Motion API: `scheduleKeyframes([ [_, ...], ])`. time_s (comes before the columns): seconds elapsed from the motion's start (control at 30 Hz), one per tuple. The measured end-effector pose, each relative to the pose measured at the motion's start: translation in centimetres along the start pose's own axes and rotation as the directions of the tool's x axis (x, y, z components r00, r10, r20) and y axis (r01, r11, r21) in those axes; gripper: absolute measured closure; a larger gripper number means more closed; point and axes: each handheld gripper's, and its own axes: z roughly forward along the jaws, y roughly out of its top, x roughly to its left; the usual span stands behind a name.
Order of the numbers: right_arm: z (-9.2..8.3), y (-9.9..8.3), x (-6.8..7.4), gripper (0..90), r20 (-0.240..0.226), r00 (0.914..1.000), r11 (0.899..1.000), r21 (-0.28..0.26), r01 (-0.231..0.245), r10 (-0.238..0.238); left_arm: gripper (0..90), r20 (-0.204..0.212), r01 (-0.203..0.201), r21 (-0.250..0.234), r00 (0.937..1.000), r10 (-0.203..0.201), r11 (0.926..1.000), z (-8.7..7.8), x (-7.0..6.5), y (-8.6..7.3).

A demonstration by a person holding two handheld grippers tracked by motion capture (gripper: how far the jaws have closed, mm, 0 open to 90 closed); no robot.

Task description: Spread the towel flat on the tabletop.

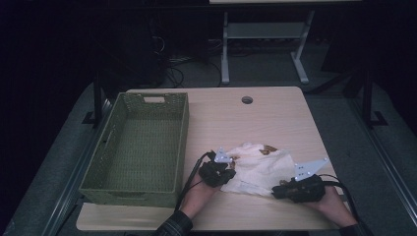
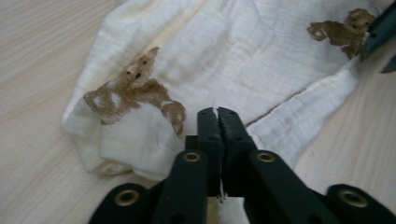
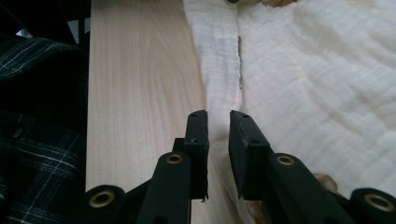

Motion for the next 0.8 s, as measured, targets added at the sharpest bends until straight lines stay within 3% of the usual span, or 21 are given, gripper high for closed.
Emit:
scheduleKeyframes([
  [0.13, -0.3, 0.0, -0.3, 76.9, 0.02, 0.9998, 1.0, -0.011, -0.003, 0.003, 89.7, 0.022, 0.015, -0.015, 0.9996, -0.015, 0.9998, -0.8, -0.1, 0.0],
  [0.27, -0.7, 0.0, -0.7, 76.9, 0.044, 0.9989, 0.999, -0.031, -0.011, 0.013, 89.7, 0.044, 0.011, -0.027, 0.999, -0.01, 0.9996, -2.1, -1.3, -0.6],
  [0.43, -0.3, 0.8, -1.8, 81.6, 0.08, 0.9965, 0.998, -0.055, -0.018, 0.022, 88.9, -0.023, -0.014, -0.038, 0.9997, 0.013, 0.9992, -2.6, -1.9, -1.1],
  [0.5, 0.2, 1.5, -2.3, 84.0, 0.075, 0.9964, 0.997, -0.075, -0.032, 0.038, 82.0, -0.036, -0.002, -0.045, 0.9993, 0.001, 0.999, -2.3, -1.7, -1.0],
  [0.67, 2.4, 3.7, -2.9, 87.4, 0.07, 0.9976, 0.999, -0.054, 0.004, 0.0, 69.3, -0.067, 0.025, -0.067, 0.9973, -0.029, 0.9974, -1.6, -1.0, -0.8],
  [0.8, 4.4, 5.3, -3.0, 89.5, 0.058, 0.9978, 0.999, -0.028, 0.035, -0.033, 64.9, -0.071, 0.042, -0.096, 0.9963, -0.049, 0.9945, -1.5, -0.5, -0.3],
])
